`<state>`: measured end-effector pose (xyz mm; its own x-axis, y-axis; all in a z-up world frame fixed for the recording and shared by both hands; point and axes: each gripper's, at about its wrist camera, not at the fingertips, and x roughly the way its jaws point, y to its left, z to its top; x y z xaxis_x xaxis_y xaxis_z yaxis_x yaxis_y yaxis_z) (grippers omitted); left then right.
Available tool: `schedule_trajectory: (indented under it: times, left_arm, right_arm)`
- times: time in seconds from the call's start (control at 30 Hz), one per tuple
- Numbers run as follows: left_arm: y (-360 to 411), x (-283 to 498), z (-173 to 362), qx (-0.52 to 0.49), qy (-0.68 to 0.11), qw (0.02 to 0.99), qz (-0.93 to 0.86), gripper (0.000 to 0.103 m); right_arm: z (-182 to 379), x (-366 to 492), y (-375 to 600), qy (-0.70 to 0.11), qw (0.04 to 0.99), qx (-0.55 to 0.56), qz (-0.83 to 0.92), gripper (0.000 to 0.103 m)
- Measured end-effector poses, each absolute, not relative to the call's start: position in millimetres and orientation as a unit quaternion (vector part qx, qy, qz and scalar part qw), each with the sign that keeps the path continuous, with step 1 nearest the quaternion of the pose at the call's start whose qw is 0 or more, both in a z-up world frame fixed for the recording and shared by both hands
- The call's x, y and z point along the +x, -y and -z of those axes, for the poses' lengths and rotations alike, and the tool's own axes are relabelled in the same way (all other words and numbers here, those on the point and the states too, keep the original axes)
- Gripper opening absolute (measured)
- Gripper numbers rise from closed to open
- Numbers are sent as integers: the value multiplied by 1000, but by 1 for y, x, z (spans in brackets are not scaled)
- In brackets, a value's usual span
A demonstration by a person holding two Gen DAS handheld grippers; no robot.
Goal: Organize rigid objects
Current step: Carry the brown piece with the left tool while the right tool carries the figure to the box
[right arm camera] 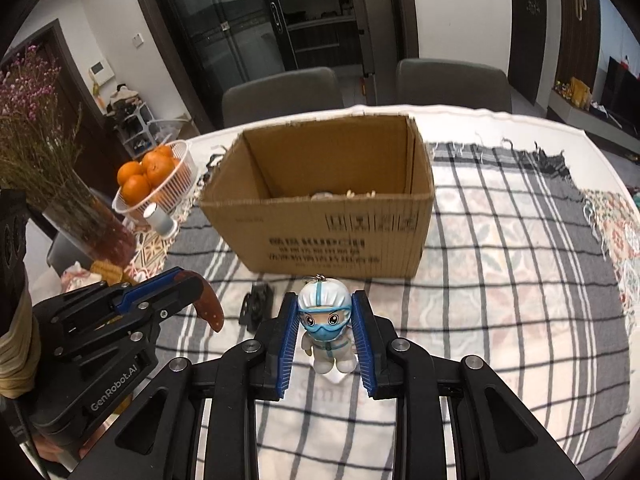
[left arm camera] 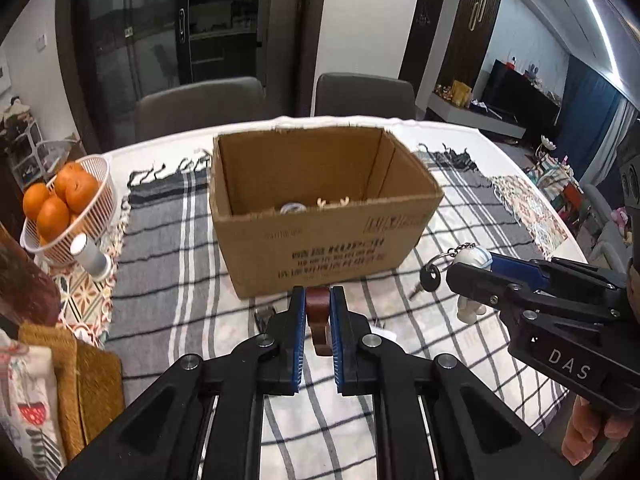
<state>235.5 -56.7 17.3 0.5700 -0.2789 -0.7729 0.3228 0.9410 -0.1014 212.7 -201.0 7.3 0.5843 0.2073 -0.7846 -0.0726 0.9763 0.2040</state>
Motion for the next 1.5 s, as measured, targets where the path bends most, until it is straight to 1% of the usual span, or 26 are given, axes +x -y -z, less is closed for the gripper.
schedule_trajectory:
  times: [0.53,0.83,1.1,1.5]
  left_arm:
    - [62,274,-53,34,-393,903,170,13]
    - [62,306,-62,27,-388,907,162,13]
    - [66,338,-54,20,-403,901,157,13]
    - [68,375,-14,23,-456,877,151,13]
  right_arm:
    - [-42,248,205,-408,907,66,-85,28]
    - [-56,275,204,-394,913,54,-86,28]
    - [-53,305,206,-401,910,53,-89,28]
    - [-18,342,206,-441,893,54,-77,28]
